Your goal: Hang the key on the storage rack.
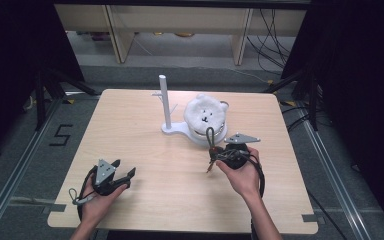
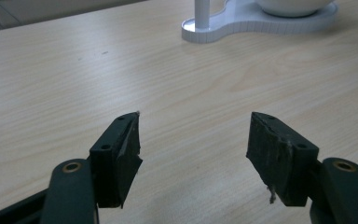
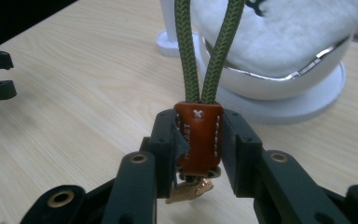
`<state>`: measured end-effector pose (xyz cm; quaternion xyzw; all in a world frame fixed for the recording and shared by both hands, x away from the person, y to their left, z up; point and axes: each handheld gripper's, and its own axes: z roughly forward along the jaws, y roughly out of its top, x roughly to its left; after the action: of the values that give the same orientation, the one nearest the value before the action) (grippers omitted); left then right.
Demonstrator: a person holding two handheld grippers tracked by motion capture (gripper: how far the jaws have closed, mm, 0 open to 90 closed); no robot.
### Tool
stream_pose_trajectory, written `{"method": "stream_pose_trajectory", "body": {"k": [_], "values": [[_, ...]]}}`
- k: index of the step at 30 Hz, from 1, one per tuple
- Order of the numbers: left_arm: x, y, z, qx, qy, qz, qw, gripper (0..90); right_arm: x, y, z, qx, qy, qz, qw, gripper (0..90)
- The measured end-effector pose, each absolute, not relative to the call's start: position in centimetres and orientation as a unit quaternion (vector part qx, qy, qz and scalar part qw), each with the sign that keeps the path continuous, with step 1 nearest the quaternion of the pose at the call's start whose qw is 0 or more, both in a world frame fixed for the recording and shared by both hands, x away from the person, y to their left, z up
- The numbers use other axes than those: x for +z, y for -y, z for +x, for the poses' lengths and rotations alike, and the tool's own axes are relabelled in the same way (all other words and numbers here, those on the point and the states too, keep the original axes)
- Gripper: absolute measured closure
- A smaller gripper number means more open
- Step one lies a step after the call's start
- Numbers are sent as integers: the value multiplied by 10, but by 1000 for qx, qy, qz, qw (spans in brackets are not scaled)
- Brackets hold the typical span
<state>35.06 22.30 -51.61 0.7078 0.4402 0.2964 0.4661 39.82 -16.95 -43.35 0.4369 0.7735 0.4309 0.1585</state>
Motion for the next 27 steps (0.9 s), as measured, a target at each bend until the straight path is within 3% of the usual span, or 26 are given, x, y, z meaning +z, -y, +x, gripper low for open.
{"method": "stream_pose_trajectory", "body": {"k": [16,27], "values": [[-468,-198,344,246,-401,688,553,373,-435,136,392,487,-770,372,178,688],[-447,-178,353,189,-380,682,595,458,-438,111,387,503,-770,346,185,688]]}}
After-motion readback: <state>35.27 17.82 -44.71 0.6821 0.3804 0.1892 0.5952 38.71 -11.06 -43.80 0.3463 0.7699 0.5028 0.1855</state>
